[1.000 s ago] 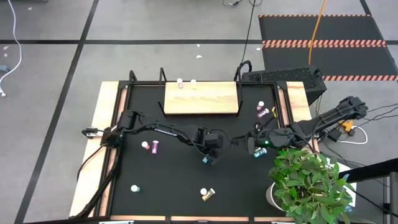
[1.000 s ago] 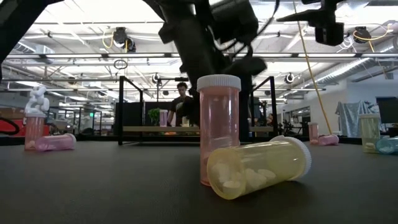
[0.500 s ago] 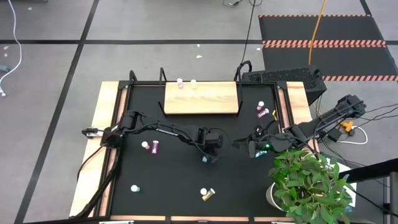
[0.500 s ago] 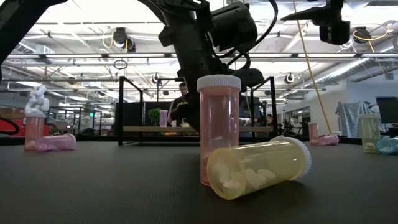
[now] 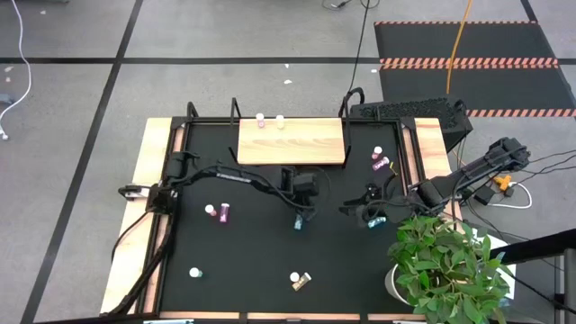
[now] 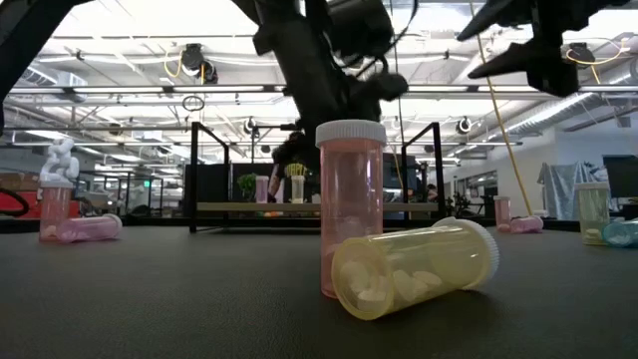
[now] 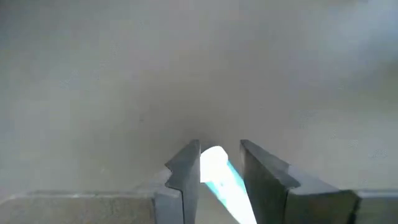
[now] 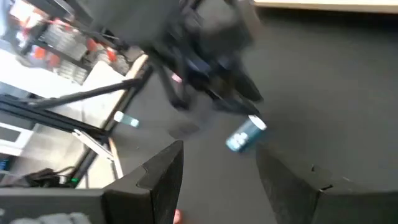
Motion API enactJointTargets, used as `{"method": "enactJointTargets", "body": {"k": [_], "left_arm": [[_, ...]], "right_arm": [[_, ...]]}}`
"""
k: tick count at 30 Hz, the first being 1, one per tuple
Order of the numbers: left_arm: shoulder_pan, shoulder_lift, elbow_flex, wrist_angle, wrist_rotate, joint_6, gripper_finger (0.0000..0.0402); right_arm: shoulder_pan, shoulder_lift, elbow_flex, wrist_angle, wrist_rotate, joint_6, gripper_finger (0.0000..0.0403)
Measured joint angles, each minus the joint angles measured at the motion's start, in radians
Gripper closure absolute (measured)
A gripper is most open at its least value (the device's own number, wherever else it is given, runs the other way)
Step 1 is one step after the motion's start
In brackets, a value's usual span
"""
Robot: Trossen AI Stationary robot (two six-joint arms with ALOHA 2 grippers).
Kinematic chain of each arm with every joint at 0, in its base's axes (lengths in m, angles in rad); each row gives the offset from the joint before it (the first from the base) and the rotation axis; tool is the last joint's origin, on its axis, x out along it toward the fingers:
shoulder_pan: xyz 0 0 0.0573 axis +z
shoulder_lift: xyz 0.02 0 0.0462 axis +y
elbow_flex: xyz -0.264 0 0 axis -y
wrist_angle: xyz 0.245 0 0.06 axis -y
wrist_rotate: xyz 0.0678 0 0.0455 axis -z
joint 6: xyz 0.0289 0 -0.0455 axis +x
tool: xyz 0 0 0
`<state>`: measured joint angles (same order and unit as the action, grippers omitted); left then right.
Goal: Pick and place medicine bottles onto shelf by color
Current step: Put the left blue pill bottle on the shelf
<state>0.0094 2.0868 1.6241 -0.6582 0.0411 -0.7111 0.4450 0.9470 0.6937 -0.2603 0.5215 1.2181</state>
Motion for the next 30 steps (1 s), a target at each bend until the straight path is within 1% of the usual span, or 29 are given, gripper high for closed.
{"method": "enactJointTargets", "body": {"k": [4,8,11,13,15,16,18,20,22,26,30], "left_arm": [[0.024,-0.082,0.000,-0.023,0.004,0.001,0.0290],[0.039,-0.159,0.002,-0.082,0.004,0.025,0.0289],[0.046,-0.220,0.001,-0.117,0.004,0.054,0.0289],[0.049,-0.261,0.002,-0.110,-0.005,0.055,0.0289],[0.049,-0.287,0.002,-0.124,-0.038,0.061,0.0289],[0.047,-0.292,0.002,-0.113,-0.063,0.062,0.0289],[0.040,-0.290,0.003,-0.103,-0.102,0.062,0.0289],[0.033,-0.271,0.002,-0.103,-0.116,0.048,0.0287],[0.029,-0.237,0.003,-0.072,-0.117,0.008,0.0279],[0.021,-0.141,0.002,-0.071,-0.117,-0.109,0.0247],[0.017,-0.057,0.002,-0.063,-0.058,-0.197,0.0215]], "right_arm": [[0.000,0.000,0.000,-0.020,-0.004,0.026,0.0209],[0.002,0.049,0.000,-0.009,-0.076,0.029,0.0206],[-0.031,0.141,0.000,0.000,-0.164,0.029,0.0198],[-0.073,0.220,0.000,0.034,-0.251,0.027,0.0193],[-0.111,0.296,-0.001,0.058,-0.314,0.018,0.0189],[-0.127,0.326,0.000,0.079,-0.328,0.009,0.0189],[-0.145,0.360,0.000,0.074,-0.341,-0.002,0.0189],[-0.155,0.367,0.000,0.073,-0.335,0.017,0.0191],[-0.151,0.347,0.000,0.051,-0.307,0.036,0.0194],[-0.148,0.288,0.000,0.028,-0.263,0.046,0.0198],[-0.156,0.231,0.000,0.042,-0.254,-0.001,0.0199]]}}
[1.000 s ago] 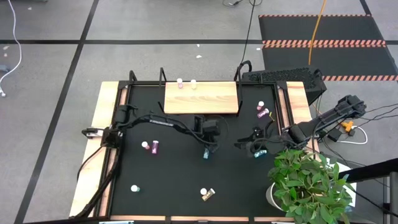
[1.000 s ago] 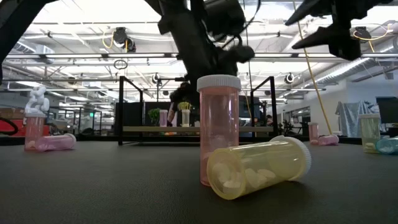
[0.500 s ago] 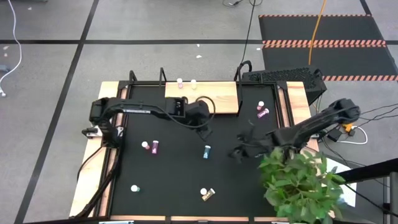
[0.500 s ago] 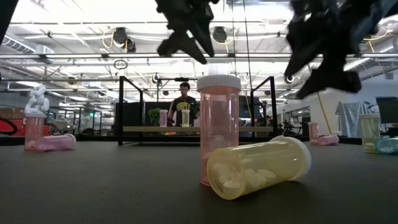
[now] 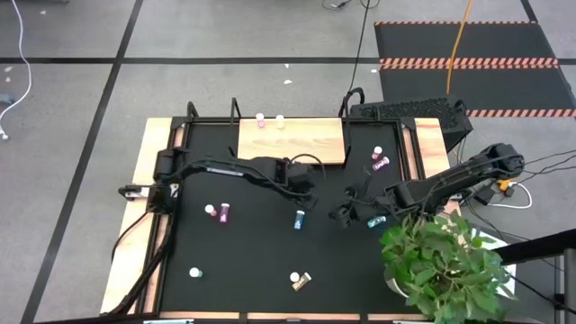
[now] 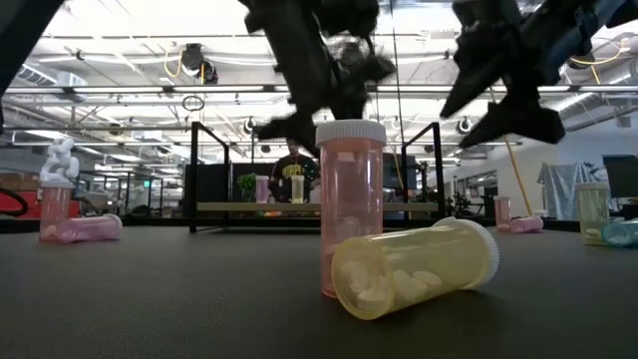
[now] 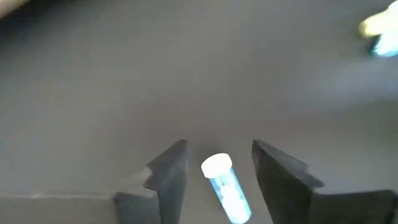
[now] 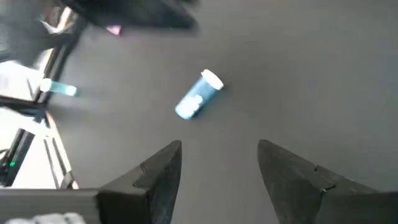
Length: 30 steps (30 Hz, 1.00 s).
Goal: Pick and place medicine bottles onto shelf by color
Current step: Put the left blue pill bottle on the shelf
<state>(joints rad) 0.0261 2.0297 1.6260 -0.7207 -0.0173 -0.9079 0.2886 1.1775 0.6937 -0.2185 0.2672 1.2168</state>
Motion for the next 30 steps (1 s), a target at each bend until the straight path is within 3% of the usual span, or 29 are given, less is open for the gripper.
{"method": "enactJointTargets", "body": {"k": [6,11,30], "left_arm": [[-0.008,0.094,-0.001,0.093,0.125,-0.062,0.0188],[-0.024,0.132,0.000,0.081,0.149,-0.115,0.0183],[-0.033,0.153,0.001,-0.002,0.243,-0.284,0.0183]], "right_arm": [[0.013,-0.060,0.000,0.062,0.033,-0.077,0.0199],[0.014,-0.101,0.000,0.082,0.077,-0.097,0.0200],[-0.004,-0.147,0.000,0.087,0.070,-0.135,0.0200]]}}
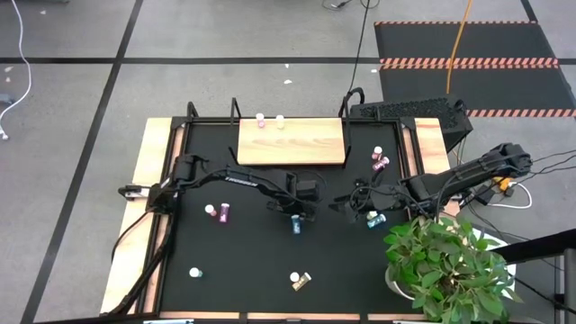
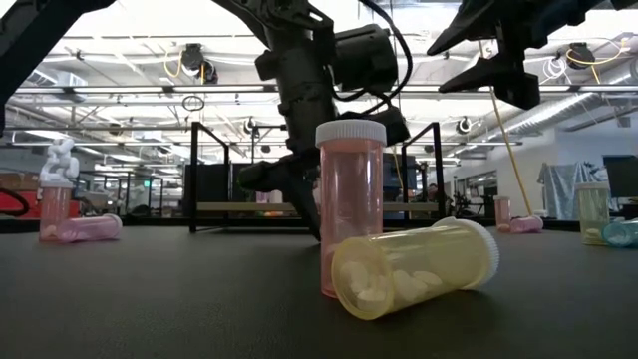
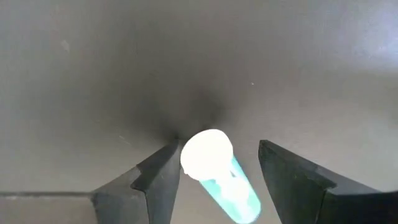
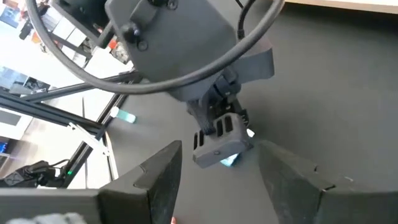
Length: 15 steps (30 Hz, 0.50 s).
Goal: Pick and place medicine bottles onto shelf by color
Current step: Put the left blue pill bottle on the shelf
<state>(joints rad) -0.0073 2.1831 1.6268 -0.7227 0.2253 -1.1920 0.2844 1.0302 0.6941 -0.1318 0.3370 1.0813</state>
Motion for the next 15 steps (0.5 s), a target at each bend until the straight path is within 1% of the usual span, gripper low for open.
{"method": "enactJointTargets", "body": {"k": [5,7,15], "left_arm": [[-0.017,0.002,0.000,-0.008,-0.001,-0.026,0.0184],[-0.018,0.002,0.000,-0.017,-0.002,-0.030,0.0193],[-0.006,0.002,0.000,-0.028,-0.058,-0.053,0.0277]], "right_arm": [[0.000,0.000,0.000,0.000,-0.001,-0.010,0.0200],[0.000,0.000,0.000,0.000,-0.001,-0.019,0.0200],[0.000,0.000,0.000,0.000,0.000,-0.035,0.0200]]}}
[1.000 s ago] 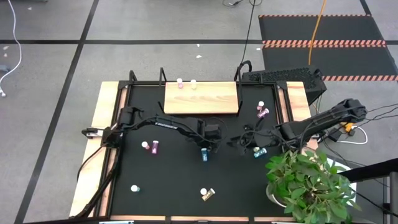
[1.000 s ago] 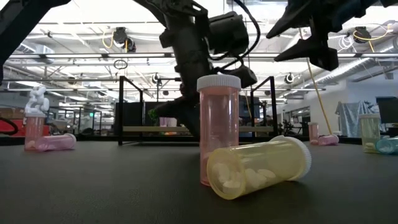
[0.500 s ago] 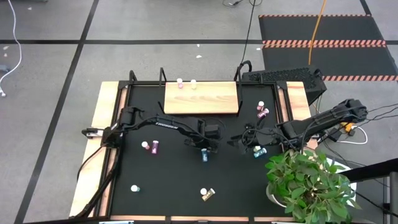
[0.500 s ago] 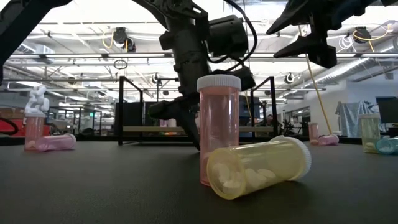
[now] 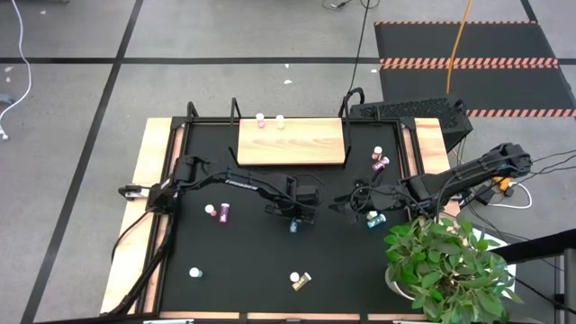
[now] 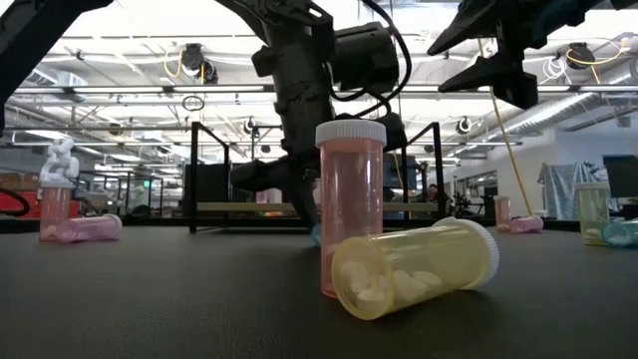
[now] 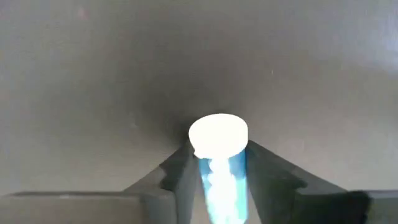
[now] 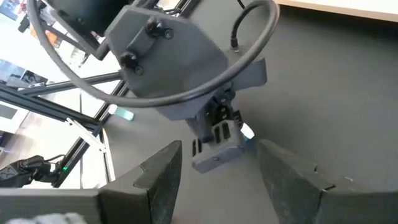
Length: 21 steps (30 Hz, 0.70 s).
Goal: Pick and place medicine bottles onto shelf by color
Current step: Put the left blue pill bottle on the shelf
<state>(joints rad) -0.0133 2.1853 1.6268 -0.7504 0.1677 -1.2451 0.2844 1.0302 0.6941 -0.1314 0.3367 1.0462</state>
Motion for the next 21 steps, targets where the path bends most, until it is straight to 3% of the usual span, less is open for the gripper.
{"method": "enactJointTargets", "body": {"k": [5,12,17,21], "left_arm": [[0.022,0.000,0.000,0.004,-0.013,0.037,0.0298],[0.065,-0.027,-0.003,0.001,-0.030,0.088,0.0290],[0.088,-0.115,-0.002,0.000,-0.027,0.163,0.0292],[0.105,-0.219,-0.002,0.013,-0.027,0.250,0.0292]], "right_arm": [[0.000,0.000,0.000,0.000,0.000,0.003,0.0200],[0.012,0.000,0.000,0.071,-0.037,-0.083,0.0200],[0.012,-0.005,0.000,0.223,-0.124,-0.210,0.0200],[0.006,-0.029,0.000,0.298,-0.125,-0.305,0.0200]]}}
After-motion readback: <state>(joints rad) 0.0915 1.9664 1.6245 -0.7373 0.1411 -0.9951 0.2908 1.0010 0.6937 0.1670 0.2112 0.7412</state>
